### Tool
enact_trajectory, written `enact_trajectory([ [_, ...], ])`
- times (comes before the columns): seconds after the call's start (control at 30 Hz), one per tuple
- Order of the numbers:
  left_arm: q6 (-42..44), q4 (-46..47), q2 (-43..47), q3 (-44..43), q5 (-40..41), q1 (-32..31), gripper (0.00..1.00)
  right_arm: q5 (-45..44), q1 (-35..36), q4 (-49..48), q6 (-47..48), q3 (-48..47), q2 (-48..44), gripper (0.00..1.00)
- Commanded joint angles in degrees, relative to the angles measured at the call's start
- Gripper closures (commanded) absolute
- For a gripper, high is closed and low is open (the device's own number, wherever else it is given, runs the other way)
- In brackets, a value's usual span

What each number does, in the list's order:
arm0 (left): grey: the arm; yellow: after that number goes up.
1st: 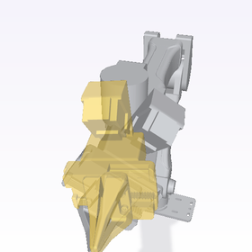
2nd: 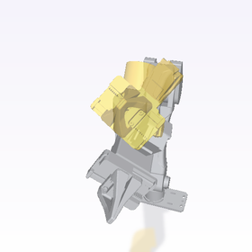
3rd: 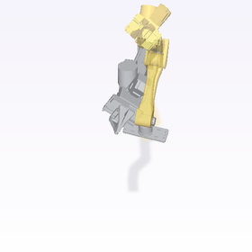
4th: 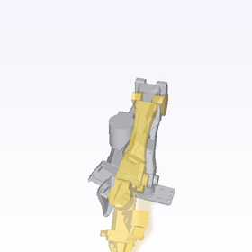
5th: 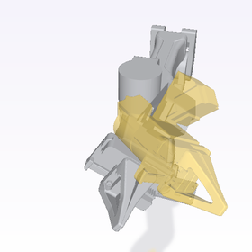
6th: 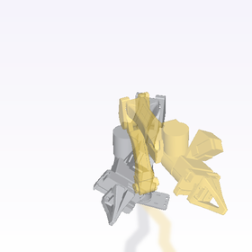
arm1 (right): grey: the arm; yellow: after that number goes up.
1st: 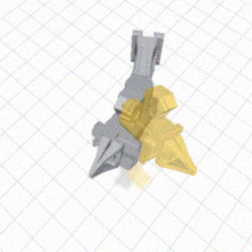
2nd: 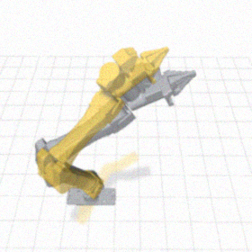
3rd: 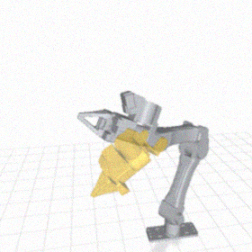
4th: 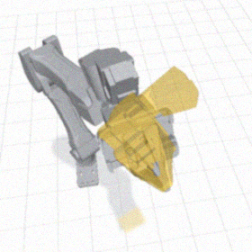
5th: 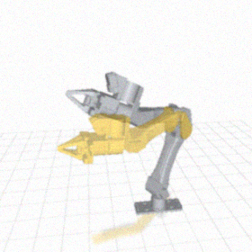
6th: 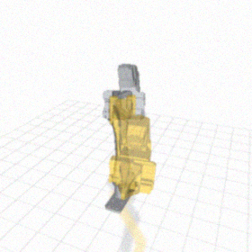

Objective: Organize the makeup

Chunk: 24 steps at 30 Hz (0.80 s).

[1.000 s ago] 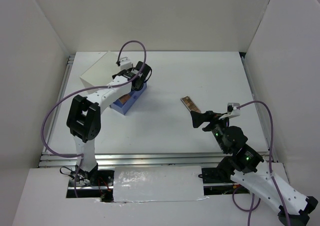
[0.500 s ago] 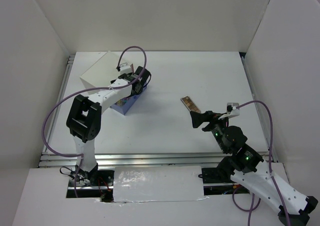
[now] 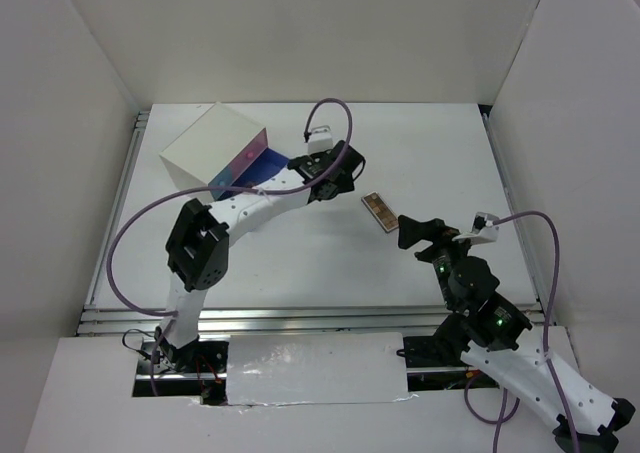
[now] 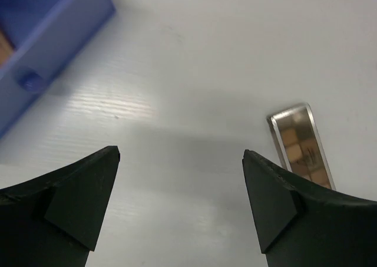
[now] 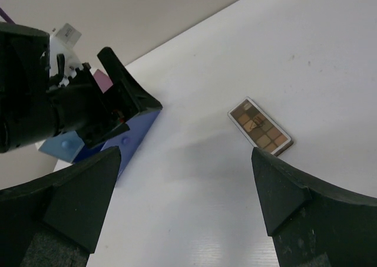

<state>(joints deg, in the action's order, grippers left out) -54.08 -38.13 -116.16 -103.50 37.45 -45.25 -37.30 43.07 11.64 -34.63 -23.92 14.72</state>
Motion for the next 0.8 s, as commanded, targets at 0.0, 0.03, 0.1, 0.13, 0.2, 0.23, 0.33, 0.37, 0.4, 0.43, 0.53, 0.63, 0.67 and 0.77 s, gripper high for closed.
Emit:
enact_trajectory([
  [0.0, -1.36, 1.74, -2.93, -1.70, -6.49, -0.97, 0.01, -5.68, -0.44, 2.25, -2.98, -0.34, 0.48, 0.00],
  [0.03, -2.07, 2.26, -3.46, -2.14, -7.47, -1.76, 0.01, -5.51, -0.44, 1.64, -3.16, -0.07, -0.04, 0.00],
  [0.1, -4.61, 2.71, -4.86, -4.59, -10.01, -2.64, 0.00, -5.68, -0.53, 1.46, -3.60, 0.10, -0.65, 0.00],
  [0.13, -5.41, 2.80, -7.04, -5.73, -10.99, -3.43, 0.01, -6.29, -0.53, 1.80, -3.86, 0.10, -1.27, 0.00],
  [0.2, -7.95, 2.10, -11.69, -10.82, -13.36, -4.22, 0.01, -6.64, -0.44, 2.16, -3.78, 0.10, -1.80, 0.00],
  [0.23, -8.66, 1.66, -13.38, -15.02, -13.98, -4.84, 0.01, -6.91, -0.53, 2.86, -3.86, -0.07, -2.41, 0.00],
  [0.33, -10.51, 1.74, -20.41, -20.32, -17.93, -5.37, 0.01, -7.43, -0.71, 4.18, -3.95, -0.33, -3.55, 0.00],
  [0.37, -11.21, 1.92, -21.82, -22.60, -18.55, -5.37, 0.01, -7.96, -0.79, 4.53, -3.86, -0.25, -3.82, 0.00],
  [0.4, -12.00, 2.70, -23.83, -23.14, -19.25, -5.37, 0.00, -8.05, -0.71, 4.71, -3.86, -0.25, -4.00, 0.00],
  [0.43, -12.70, 4.36, -24.55, -23.23, -20.13, -5.37, 0.01, -7.97, -0.62, 4.80, -3.78, -0.25, -4.52, 0.00],
  [0.53, -13.94, 6.05, -26.13, -23.32, -19.00, -5.90, 0.01, -7.44, -0.88, 4.53, -2.99, -0.25, -4.79, 0.00],
  [0.63, -15.08, 2.11, -28.59, -27.18, -16.01, -6.51, 0.01, -7.09, -0.79, 4.53, -2.63, -0.42, -4.96, 0.00],
  [0.67, -15.17, 0.53, -29.47, -28.58, -15.48, -6.60, 0.00, -6.65, -0.79, 4.45, -2.63, -0.34, -5.14, 0.00],
  [0.77, -15.09, -3.09, -32.89, -31.76, -13.72, -6.60, 0.01, -5.86, -0.71, 4.01, -2.81, 0.28, -6.63, 0.00],
])
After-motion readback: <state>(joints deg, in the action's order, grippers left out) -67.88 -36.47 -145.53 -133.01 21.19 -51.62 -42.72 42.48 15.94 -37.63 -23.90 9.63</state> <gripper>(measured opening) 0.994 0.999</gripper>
